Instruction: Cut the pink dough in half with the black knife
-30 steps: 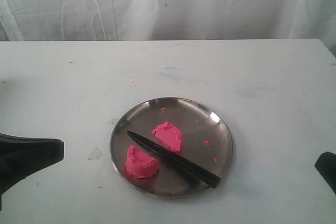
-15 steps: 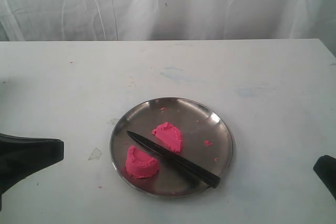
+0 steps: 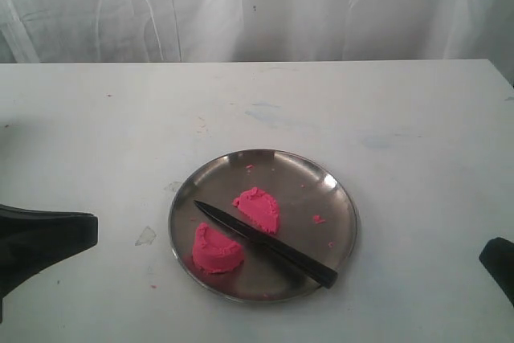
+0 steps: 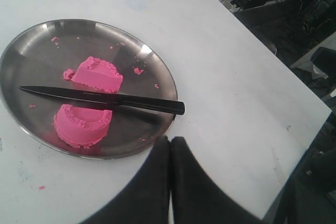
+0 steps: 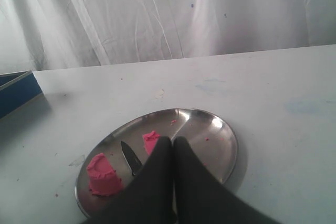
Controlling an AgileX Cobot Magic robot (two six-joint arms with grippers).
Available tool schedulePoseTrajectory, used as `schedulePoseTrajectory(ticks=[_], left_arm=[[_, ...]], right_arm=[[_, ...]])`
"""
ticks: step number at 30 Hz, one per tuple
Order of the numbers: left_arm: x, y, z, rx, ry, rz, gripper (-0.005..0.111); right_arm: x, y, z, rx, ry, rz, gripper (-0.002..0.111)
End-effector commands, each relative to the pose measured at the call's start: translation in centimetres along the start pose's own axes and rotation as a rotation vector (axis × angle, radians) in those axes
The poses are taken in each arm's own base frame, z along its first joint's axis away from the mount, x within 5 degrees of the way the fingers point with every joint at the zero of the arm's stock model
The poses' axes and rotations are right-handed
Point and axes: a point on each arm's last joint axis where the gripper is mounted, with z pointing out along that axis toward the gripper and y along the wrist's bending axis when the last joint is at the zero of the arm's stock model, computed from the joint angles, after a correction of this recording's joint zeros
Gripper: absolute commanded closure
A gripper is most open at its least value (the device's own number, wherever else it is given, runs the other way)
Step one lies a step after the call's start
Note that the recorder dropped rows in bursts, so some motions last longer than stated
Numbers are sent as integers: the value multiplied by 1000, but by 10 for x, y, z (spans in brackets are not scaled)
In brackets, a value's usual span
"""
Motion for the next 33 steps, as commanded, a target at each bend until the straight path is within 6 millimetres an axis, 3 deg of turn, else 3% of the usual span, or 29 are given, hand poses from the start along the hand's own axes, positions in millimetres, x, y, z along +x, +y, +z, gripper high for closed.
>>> schedulePoseTrajectory(ticks=[1,13,19,25,33], left_arm=[[1,-2,-1,16,1,-9,107],[1,-2,-1,17,-4,-7,107],[1,-11,-18,24,-76,76,107],[11,-16,-41,-67,-105,325,107],[38,8,-54,-303,-143,204,107]], right_arm=[[2,-1,0,4,1,0,108],[2,-1,0,5,3,0,108],[2,-1,0,5,3,0,108],[2,-1,0,5,3,0,108],[2,-1,0,5,3,0,108]])
